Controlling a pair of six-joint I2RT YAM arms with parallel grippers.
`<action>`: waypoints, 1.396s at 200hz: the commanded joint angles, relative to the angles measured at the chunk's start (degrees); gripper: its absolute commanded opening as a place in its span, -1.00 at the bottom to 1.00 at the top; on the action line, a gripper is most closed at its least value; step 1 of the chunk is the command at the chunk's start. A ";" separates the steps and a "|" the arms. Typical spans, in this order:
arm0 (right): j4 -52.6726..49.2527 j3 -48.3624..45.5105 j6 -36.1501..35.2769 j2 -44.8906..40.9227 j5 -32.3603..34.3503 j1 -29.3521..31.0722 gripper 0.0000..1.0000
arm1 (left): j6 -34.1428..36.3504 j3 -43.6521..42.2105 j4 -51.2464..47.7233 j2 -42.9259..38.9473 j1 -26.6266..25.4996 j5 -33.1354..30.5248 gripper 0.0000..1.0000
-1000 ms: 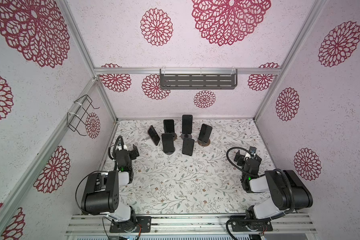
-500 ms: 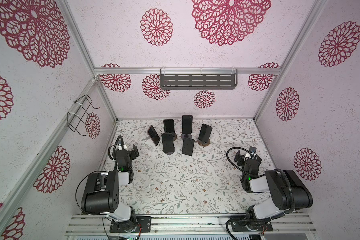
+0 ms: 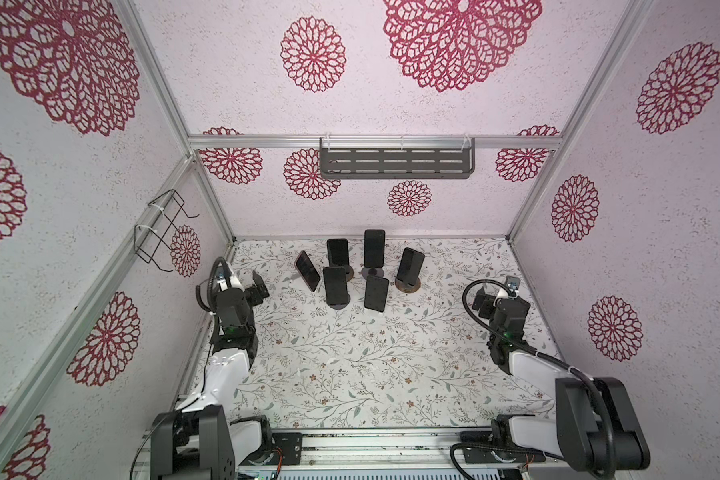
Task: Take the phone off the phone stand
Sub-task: 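Grasp the pink-edged phone on the white stand with the left gripper while the right advances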
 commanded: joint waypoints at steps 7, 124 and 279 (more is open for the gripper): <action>-36.54 12.91 6.70 -1.69 -2.16 0.27 0.98 | -3.06 13.17 -26.25 1.99 -1.32 2.35 0.95; -82.15 37.57 6.71 1.23 -25.13 4.14 0.93 | 10.24 57.84 -62.85 38.23 -4.65 29.90 0.73; -81.01 35.17 4.60 1.37 -23.17 4.58 0.93 | 13.41 65.31 -61.66 51.48 -6.59 35.99 -0.22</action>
